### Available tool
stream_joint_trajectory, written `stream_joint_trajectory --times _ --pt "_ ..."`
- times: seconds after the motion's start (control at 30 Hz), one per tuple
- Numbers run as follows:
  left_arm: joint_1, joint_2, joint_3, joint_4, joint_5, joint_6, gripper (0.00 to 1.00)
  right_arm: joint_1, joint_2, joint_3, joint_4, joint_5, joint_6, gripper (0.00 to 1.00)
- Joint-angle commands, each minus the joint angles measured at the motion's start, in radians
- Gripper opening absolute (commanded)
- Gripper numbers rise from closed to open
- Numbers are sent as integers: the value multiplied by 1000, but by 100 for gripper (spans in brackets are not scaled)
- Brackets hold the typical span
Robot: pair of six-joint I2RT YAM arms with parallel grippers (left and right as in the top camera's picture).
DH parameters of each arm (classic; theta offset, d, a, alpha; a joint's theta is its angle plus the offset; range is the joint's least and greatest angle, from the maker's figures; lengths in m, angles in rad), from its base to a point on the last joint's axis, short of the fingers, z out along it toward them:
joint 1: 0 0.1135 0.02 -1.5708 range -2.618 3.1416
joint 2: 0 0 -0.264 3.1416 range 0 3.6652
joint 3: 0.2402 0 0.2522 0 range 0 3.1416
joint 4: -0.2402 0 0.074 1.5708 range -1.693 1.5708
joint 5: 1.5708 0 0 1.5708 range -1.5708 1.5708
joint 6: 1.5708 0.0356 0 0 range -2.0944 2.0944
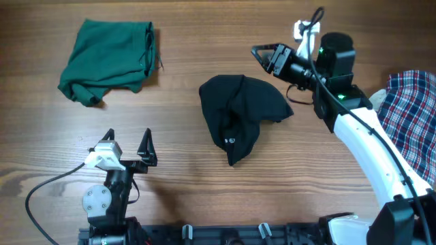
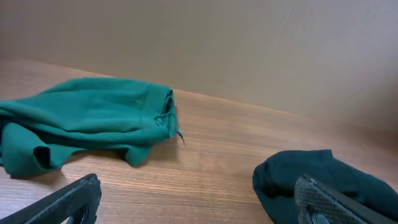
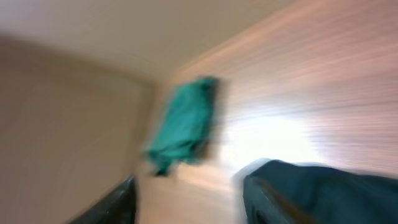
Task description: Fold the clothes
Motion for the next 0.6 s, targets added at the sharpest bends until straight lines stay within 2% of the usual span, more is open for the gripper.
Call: stream_joint_trajectory --times 0.0,0.07,0.1,0.23,0.37,0.43,0.5,0.57 --pt "-6 -5 -5 -3 8 20 100 -2 9 1 -179 482 -187 72" --pt "-6 -5 -5 -4 -13 24 100 -2 9 1 -256 597 -187 75" --pt "-6 -5 -5 -8 -68 23 100 -2 9 1 -291 632 -193 75" --pt "-6 -5 -5 -12 -112 23 100 -2 9 1 -326 658 -213 78" --pt "-6 -5 -5 -11 -112 19 100 -2 9 1 -332 657 -218 100" --pt "-7 -5 -5 21 -101 14 100 -3 9 1 -333 671 -240 100" --pt "-7 -5 -5 83 -12 16 100 -18 9 1 -341 706 -244 100" --pt "-7 -3 -4 145 13 20 100 -53 9 1 -341 673 -256 100"
